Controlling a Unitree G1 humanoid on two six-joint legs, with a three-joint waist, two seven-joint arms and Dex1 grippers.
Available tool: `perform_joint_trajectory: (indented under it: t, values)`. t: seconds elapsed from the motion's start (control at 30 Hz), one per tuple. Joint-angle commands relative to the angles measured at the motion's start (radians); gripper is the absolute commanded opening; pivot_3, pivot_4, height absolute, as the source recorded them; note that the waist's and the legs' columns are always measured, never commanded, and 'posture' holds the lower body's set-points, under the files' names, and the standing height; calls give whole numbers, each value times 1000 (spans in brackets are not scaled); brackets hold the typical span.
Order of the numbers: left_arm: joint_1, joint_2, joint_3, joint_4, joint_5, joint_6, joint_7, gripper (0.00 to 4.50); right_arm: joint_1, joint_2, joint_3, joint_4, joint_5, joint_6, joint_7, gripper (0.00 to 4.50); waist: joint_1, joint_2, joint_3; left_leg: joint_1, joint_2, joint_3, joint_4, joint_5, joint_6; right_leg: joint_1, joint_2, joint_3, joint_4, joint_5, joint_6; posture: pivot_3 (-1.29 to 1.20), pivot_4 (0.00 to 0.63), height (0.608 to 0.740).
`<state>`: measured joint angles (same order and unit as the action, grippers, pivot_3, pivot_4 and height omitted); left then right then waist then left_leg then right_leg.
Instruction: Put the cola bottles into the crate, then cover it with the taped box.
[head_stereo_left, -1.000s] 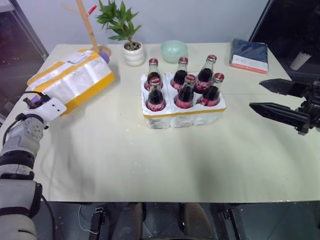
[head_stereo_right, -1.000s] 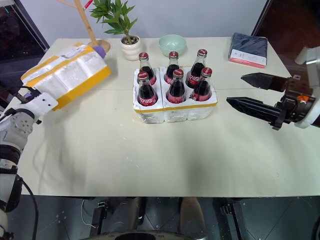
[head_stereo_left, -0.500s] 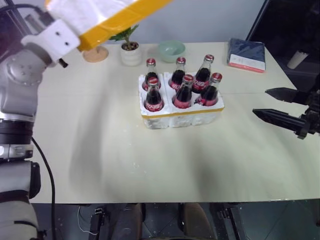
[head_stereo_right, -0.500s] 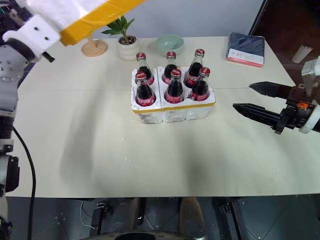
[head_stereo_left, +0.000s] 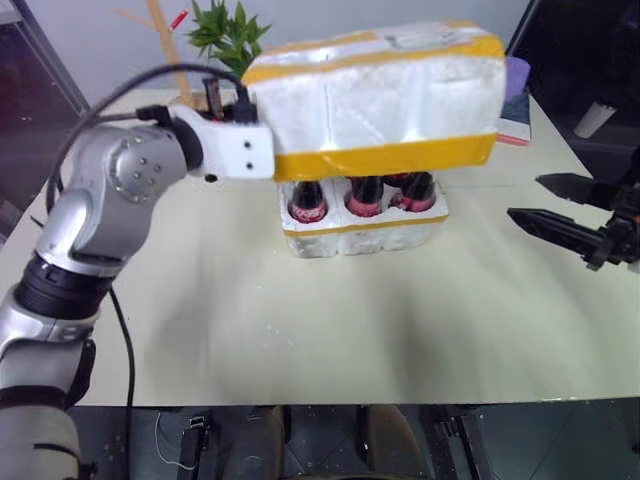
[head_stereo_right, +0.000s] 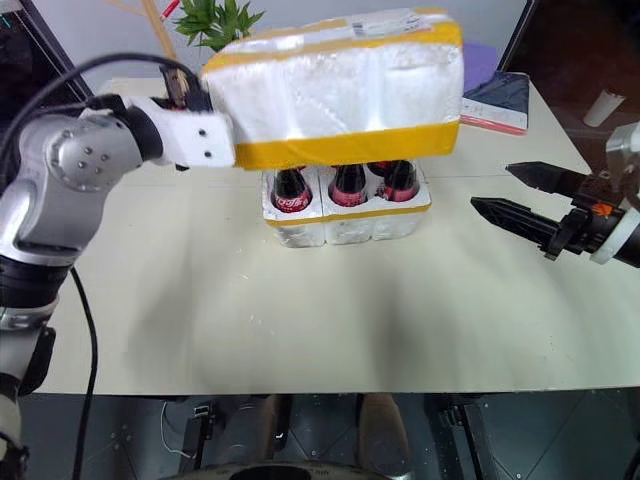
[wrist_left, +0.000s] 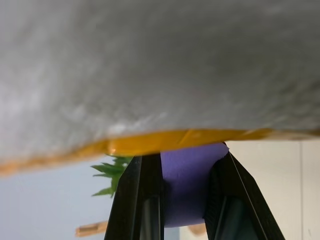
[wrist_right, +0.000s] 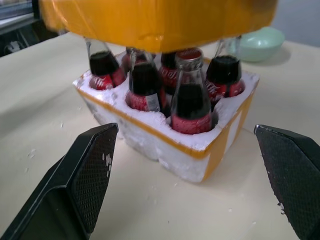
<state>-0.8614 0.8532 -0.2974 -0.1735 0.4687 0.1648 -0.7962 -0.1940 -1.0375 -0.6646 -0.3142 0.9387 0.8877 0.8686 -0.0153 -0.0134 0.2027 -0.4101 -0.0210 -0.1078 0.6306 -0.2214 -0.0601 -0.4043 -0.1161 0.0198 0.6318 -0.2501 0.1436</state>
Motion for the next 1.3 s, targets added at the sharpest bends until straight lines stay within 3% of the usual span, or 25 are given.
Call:
perform_joint_trajectory:
  t: [0.03, 0.07, 0.23, 0.43, 0.53, 0.67, 0.73, 0.8, 0.97, 1.07, 1.17, 1.3]
  values:
    - [16, -2, -31, -15, 79, -14, -18, 1450, -34, 1, -28, 3, 28, -7, -18, 4500, 1, 0, 0, 0, 0, 0, 0, 0, 0, 0, 0, 0, 0, 0, 0, 0, 150, 739]
    - [18, -10, -32, -12, 86, -17, -15, 1791, -37, 1, -27, 3, 30, -7, -22, 4500, 1, 0, 0, 0, 0, 0, 0, 0, 0, 0, 0, 0, 0, 0, 0, 0, 150, 739]
    - [23, -27, -7, -19, 93, -50, 1, 4438, -35, 3, -31, 2, 44, -4, -30, 4500, 3, 0, 0, 0, 0, 0, 0, 0, 0, 0, 0, 0, 0, 0, 0, 0, 150, 739]
    - [48, -45, 47, -43, 27, -35, -15, 4438, -31, 13, -21, 0, 48, -11, -32, 4500, 1, 0, 0, 0, 0, 0, 0, 0, 0, 0, 0, 0, 0, 0, 0, 0, 150, 739]
    - [136, 18, 102, -116, -49, -14, -113, 4438, -28, 10, -27, 3, 48, -9, -25, 4500, -4, 0, 0, 0, 0, 0, 0, 0, 0, 0, 0, 0, 0, 0, 0, 0, 150, 739]
    - [254, 83, 216, -182, -212, 70, -234, 4438, -9, 2, -41, 13, 35, -13, -10, 4500, -3, 1, 0, 1, 0, 0, -2, 0, 0, -1, 0, 0, 1, 0, 0, 0, 150, 739]
    - [266, 65, 286, -186, -338, 174, -279, 4438, 5, 1, -46, 20, 22, -21, 0, 4500, 2, 1, 0, 1, 0, 0, -1, 0, 0, 0, 0, 0, 1, 0, 0, 0, 150, 739]
    - [258, 64, 324, -143, -411, 170, -299, 4438, 14, -2, -48, 33, 10, -29, 11, 4500, 8, 0, 0, 0, 0, -1, 1, 0, 0, 1, 0, 0, 0, 0, 0, 0, 150, 739]
    - [214, 31, 526, -2, -821, 568, -432, 4438, 28, -32, -48, 67, -14, -36, 58, 4500, -1, 1, 0, 2, 0, -1, 1, 0, 0, 3, 0, 0, 0, 0, 0, 0, 150, 739]
    - [144, 117, 623, 207, -1029, 785, -592, 4438, 48, -66, -54, 84, -23, -41, 129, 4500, -10, 1, 0, 2, 1, -1, 0, 0, 0, 1, 1, -1, 1, -1, 0, 0, 150, 739]
    - [134, 194, 587, 366, -1029, 733, -679, 4438, 75, -96, -45, 96, -46, -61, 206, 4500, -28, 1, 0, 2, 1, -1, -1, 0, 1, 1, 1, -1, 1, -1, 0, 0, 150, 739]
    - [83, 211, 545, 469, -1013, 685, -686, 4438, 59, -98, -18, 96, -57, -74, 218, 4500, -27, 2, 0, 2, 1, -1, -1, 0, 1, 1, 1, -1, 1, -1, 0, 0, 150, 739]
